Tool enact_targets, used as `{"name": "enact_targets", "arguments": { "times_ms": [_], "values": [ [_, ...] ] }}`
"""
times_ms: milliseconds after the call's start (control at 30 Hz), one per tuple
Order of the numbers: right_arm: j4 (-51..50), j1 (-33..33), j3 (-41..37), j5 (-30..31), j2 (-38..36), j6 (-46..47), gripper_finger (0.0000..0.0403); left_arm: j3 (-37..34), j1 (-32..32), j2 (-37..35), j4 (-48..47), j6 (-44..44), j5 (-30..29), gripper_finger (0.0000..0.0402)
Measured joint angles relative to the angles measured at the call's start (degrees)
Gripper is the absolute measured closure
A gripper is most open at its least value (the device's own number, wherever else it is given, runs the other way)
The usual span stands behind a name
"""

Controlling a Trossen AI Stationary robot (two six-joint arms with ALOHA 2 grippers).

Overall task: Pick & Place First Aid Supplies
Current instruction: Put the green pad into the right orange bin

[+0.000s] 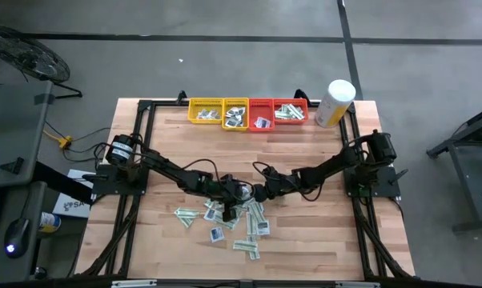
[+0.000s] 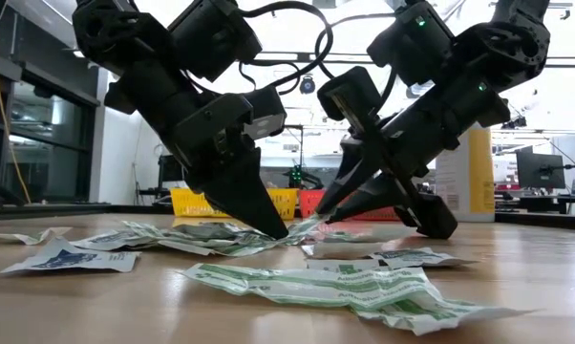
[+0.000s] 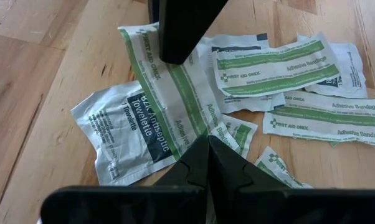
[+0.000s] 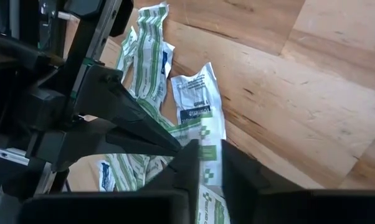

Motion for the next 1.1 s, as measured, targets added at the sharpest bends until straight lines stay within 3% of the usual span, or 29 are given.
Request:
{"name": "enact_targets", "arguments": {
  "times_ms": [133,367,533,833,1100],
  "values": [
    [0.0,0.0,0.0,-0.5,0.0,-0.7,0.0397,0.0,0.0,0.0,0.0,0.0,0.0,0.0401],
    [-0.1,0.0,0.0,-0.6,0.0,-1.1,0.0401,-0.1,0.0,-0.8,-0.2,1.3,0.0,0.0399],
    [-0.2,0.0,0.0,-0.9,0.0,-1.5,0.0402,-0.5,0.0,-4.5,-2.9,5.9,-0.3,0.0369],
    [-1.3,0.0,-0.3,-0.8,-1.8,-3.1,0.0402,-0.3,0.0,-14.9,-10.5,9.1,-6.8,0.0314],
    [-9.6,-3.1,-0.3,3.4,-12.5,-9.6,0.0403,-0.2,0.0,-25.9,-18.9,9.6,-17.6,0.0311]
  ]
}}
